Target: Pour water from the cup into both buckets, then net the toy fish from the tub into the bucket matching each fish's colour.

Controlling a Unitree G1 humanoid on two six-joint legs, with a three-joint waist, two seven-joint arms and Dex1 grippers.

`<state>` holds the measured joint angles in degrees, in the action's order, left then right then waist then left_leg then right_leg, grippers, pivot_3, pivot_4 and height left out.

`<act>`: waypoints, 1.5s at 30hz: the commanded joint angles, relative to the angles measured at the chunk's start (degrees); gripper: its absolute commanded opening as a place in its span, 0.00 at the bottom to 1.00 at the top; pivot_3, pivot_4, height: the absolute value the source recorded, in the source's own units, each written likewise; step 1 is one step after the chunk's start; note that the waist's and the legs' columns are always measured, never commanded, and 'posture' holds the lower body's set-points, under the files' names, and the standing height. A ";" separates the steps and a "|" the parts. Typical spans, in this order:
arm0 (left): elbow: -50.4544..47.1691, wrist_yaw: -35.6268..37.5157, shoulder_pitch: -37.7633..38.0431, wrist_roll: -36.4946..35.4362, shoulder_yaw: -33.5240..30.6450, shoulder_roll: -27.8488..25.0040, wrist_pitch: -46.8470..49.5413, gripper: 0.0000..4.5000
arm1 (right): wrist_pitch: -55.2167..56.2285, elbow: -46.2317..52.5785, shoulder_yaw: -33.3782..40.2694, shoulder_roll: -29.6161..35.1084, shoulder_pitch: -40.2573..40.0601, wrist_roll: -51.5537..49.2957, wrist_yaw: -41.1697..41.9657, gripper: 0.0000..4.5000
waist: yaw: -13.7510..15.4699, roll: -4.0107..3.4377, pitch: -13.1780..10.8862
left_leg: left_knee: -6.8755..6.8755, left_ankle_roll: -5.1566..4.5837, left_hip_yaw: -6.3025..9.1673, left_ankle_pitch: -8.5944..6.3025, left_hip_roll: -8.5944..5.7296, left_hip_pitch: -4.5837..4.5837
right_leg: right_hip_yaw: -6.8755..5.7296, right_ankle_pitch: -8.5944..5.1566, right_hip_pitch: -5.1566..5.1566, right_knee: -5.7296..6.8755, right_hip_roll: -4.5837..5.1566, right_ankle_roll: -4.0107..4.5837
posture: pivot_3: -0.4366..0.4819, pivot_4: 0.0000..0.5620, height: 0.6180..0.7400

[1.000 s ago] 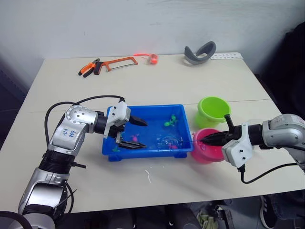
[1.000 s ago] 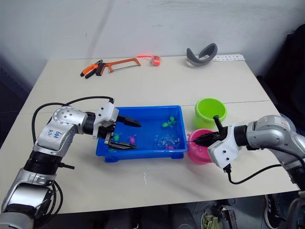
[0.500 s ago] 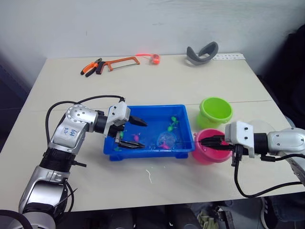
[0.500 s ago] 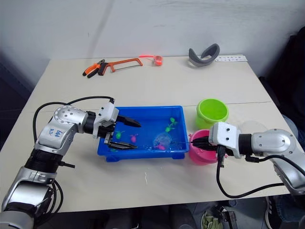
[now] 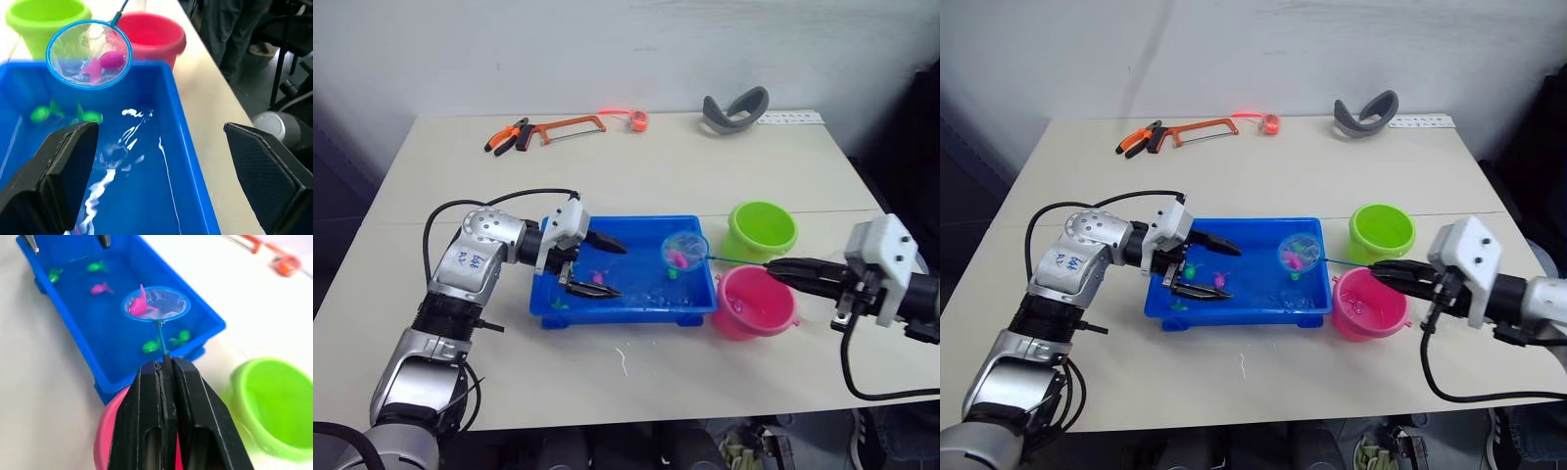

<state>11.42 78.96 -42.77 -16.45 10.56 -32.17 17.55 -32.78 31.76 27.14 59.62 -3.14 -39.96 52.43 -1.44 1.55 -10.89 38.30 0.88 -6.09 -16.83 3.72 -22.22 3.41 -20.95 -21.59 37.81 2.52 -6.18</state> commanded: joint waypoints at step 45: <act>13.07 4.31 -5.06 3.33 -0.74 -0.47 -8.69 0.99 | 18.21 11.13 11.02 -1.13 -18.51 3.44 -8.52 0.00 | -1.01 0.06 0.02 | -0.14 0.17 0.06 0.10 0.06 0.20 | 0.15 -0.01 0.11 0.08 -0.04 0.01 | 0.48 0.27 1.00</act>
<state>27.33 83.96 -48.24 -12.94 11.61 -31.25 7.84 -9.19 41.47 41.53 57.02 -23.56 -31.64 45.99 -2.45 1.61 -10.87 38.12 1.03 -6.00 -16.72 3.77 -22.02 3.55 -20.95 -21.50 37.89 2.55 -6.16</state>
